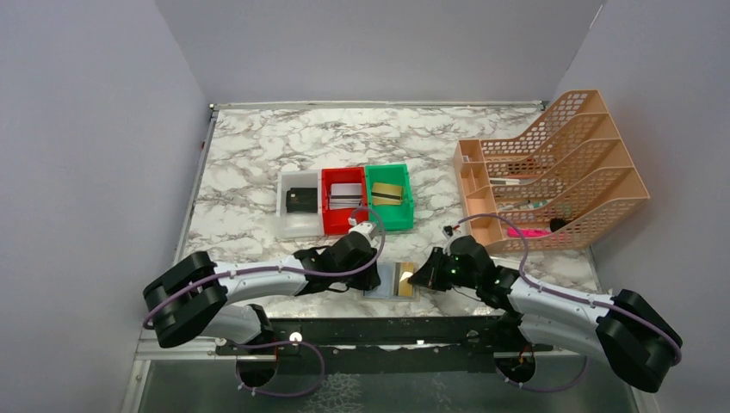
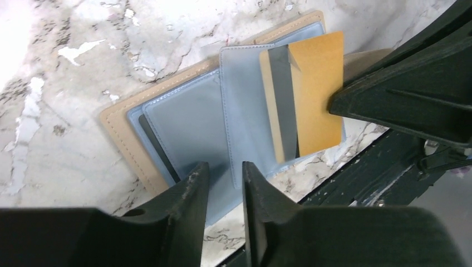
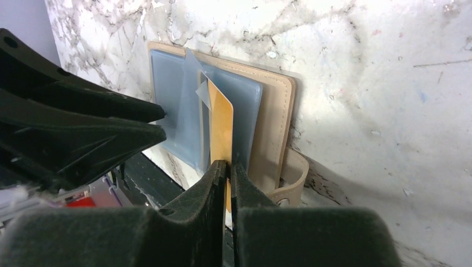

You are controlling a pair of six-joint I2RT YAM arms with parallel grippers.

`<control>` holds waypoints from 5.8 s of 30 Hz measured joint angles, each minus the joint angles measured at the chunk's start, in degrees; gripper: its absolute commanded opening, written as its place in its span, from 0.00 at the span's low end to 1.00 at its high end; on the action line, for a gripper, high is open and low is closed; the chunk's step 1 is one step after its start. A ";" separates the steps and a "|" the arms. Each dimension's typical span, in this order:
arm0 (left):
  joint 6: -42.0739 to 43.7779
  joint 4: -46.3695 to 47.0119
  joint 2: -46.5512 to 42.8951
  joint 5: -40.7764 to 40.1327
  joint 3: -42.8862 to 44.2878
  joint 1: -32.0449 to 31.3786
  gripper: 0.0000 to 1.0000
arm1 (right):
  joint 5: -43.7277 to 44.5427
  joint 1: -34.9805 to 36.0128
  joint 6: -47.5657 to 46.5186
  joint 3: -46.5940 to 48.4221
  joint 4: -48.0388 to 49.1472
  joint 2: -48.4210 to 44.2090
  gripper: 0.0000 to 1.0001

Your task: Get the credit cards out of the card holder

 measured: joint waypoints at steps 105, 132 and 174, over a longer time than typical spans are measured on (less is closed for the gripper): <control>9.25 -33.03 -32.15 -17.35 9.55 17.31 0.99 | 11.02 -0.13 -21.46 18.86 -4.66 -1.11 0.04; 12.02 -35.39 -33.07 -17.64 9.57 17.31 0.99 | 29.64 -0.13 -65.05 45.97 -1.97 38.36 0.06; 12.50 -35.39 -29.97 -17.49 9.57 19.26 0.99 | 31.91 0.00 -79.89 52.37 -7.26 53.13 0.25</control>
